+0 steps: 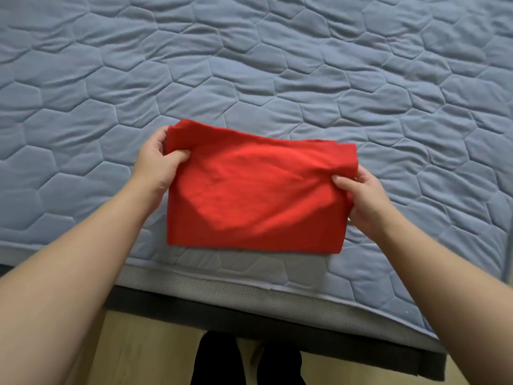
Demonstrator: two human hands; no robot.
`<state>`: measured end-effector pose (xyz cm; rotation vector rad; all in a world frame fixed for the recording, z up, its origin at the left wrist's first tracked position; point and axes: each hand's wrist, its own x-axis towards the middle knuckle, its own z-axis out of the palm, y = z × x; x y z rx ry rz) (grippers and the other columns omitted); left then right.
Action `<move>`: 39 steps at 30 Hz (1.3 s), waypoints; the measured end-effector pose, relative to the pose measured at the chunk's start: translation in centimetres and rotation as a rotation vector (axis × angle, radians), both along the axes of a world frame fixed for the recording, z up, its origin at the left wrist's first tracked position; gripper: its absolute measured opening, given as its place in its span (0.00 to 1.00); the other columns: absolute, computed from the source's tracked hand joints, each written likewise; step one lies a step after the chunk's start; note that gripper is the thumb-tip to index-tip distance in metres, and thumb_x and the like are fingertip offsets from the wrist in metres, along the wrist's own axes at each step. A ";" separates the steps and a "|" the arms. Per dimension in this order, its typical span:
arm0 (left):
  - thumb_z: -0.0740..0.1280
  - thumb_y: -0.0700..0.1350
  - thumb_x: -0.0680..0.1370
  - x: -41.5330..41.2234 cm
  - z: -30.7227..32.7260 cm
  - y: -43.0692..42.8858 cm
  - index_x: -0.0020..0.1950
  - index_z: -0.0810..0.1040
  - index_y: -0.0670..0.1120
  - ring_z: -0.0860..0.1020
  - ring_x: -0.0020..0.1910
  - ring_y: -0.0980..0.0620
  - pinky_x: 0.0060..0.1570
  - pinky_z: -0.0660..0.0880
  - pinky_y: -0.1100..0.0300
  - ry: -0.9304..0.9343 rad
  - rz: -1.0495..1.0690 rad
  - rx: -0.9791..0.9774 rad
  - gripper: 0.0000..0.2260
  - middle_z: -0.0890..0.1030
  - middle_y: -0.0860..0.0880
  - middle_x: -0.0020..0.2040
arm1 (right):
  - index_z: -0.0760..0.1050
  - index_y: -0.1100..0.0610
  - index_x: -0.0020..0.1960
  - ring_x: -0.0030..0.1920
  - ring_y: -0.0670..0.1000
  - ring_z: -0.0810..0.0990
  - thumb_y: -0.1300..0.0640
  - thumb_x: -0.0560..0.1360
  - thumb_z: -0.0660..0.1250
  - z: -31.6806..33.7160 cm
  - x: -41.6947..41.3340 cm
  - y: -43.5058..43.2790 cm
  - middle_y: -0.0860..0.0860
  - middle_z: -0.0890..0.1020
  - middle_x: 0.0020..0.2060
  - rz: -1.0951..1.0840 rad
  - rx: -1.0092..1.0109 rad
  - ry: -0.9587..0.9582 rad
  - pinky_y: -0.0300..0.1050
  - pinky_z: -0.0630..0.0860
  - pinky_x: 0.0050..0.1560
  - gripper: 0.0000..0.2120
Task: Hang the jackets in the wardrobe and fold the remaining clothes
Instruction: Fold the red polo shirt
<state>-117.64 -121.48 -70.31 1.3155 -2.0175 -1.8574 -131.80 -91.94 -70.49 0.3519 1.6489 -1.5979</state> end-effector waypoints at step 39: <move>0.52 0.56 0.74 2.4 -6.0 7.6 0.77 0.57 0.50 0.52 0.77 0.40 0.70 0.45 0.35 -0.468 -0.682 -1.149 0.31 0.53 0.40 0.78 | 0.75 0.57 0.55 0.58 0.59 0.71 0.54 0.75 0.65 -2.7 -4.8 -4.4 0.57 0.76 0.55 0.919 1.134 1.110 0.54 0.64 0.56 0.11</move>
